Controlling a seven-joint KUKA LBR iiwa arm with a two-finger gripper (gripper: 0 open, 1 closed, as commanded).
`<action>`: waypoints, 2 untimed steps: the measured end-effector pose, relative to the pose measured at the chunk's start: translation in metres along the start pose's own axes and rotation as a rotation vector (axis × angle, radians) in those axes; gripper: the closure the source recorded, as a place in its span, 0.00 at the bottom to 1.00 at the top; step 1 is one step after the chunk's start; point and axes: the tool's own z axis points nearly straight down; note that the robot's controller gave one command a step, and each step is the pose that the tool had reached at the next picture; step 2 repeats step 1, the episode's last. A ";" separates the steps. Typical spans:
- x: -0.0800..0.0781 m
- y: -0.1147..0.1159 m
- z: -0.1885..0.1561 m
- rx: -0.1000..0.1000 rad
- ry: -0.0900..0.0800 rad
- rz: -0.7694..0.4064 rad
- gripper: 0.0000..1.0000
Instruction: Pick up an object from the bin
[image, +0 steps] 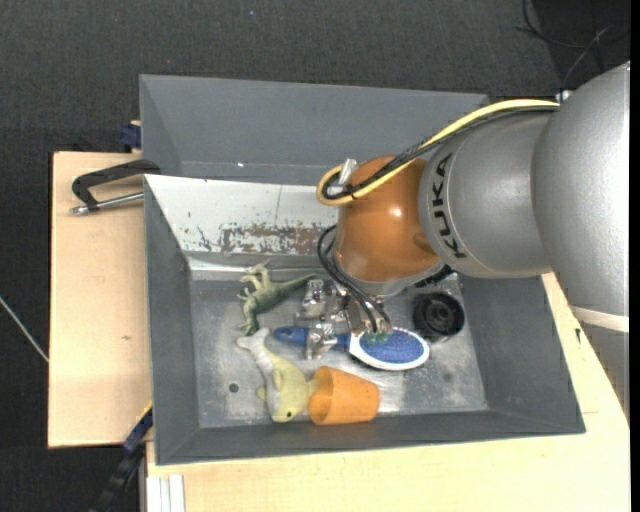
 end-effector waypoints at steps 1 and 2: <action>0.011 -0.087 -0.131 0.005 -0.008 -0.182 1.00; 0.011 -0.087 -0.131 0.005 -0.008 -0.182 1.00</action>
Offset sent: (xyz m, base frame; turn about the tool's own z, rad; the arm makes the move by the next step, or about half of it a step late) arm -0.0047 -0.0853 0.1262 -0.1875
